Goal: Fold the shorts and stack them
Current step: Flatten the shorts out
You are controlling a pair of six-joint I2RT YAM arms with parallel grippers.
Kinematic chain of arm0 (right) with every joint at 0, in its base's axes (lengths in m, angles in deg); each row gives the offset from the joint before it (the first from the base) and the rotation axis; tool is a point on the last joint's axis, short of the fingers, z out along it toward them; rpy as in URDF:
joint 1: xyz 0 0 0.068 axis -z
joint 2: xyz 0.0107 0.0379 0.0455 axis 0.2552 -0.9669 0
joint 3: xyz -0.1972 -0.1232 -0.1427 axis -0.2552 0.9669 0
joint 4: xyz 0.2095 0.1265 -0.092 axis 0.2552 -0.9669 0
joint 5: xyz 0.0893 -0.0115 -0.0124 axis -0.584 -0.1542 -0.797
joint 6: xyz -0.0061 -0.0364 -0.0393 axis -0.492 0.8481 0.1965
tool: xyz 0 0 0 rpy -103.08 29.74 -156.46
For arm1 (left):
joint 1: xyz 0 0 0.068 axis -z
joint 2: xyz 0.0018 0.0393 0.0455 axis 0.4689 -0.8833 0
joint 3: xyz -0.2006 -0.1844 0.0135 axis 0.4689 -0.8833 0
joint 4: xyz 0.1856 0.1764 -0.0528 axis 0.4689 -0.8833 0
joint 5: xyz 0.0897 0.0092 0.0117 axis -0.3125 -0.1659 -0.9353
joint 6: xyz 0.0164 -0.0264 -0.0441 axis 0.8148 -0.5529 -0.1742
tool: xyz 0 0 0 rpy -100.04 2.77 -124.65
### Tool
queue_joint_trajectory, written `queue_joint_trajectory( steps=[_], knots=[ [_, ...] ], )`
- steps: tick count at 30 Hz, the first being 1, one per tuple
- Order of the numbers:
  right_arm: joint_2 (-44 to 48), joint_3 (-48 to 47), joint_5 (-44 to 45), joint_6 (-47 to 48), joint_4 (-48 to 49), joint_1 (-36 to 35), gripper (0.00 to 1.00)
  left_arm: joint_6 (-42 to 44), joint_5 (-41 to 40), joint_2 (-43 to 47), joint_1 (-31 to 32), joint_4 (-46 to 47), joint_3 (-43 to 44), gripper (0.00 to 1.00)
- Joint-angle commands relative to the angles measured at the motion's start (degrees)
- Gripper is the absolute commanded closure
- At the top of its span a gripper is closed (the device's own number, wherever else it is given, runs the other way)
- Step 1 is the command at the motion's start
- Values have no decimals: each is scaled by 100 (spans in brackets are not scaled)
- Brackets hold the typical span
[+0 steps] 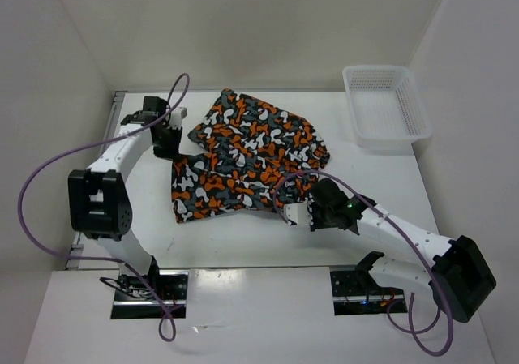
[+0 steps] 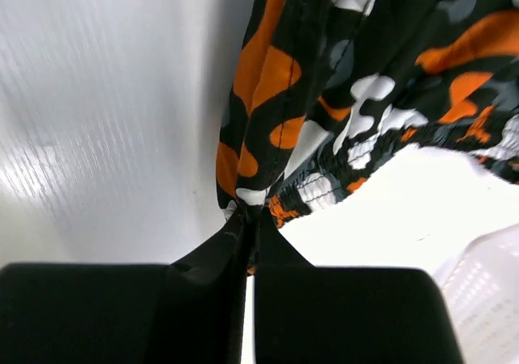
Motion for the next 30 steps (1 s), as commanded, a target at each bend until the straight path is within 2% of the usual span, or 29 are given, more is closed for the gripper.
queue_joint_trajectory(
  steps=[1, 3, 4, 7, 11, 13, 15, 18, 20, 21, 22, 23, 27, 30],
  knots=[
    [98, 105, 277, -27, -99, -266, 100, 49, 274, 1069, 323, -622, -133, 91],
    [-60, 53, 277, -142, 86, -459, 100, 49, 336, 1449, 692, -764, -947, 84],
    [-182, 53, 277, -195, 147, -512, 100, 49, 249, 1720, 1068, -869, -1249, 81],
    [-236, 0, 224, -257, 349, -565, 100, 49, 187, 1872, 1379, -1211, -2118, 69],
    [-236, 0, 285, -257, 403, -618, 100, 49, 764, 1820, 1450, -2318, -2062, 52],
    [-236, 0, 286, -257, 403, -618, 100, 49, 977, 1767, 1450, -2845, -1877, 47],
    [-236, 52, 338, -257, 403, -618, 100, 49, 1030, 1715, 1450, -2997, -1640, 44],
    [-236, 113, 338, -371, 403, -618, 99, 49, 1091, 1714, 1029, -2595, -920, 44],
    [-183, 166, 338, -424, 403, -618, 99, 49, 1223, 1714, 678, -1866, -385, 43],
    [-114, 236, 338, -424, 403, -618, 99, 49, 1285, 1714, 355, -1576, -303, 43],
    [-113, 237, 338, -476, 403, -618, 99, 49, 1207, 1775, 238, -990, -302, 38],
    [-52, 298, 338, -477, 403, -618, 99, 49, 971, 1776, 185, -785, -389, 37],
    [-51, 351, 338, -477, 403, -618, 99, 49, 400, 1014, 359, -738, -662, 36],
    [1, 404, 338, -477, 455, -618, 99, 49, 485, 599, 482, -1045, -733, 36]
  ],
)
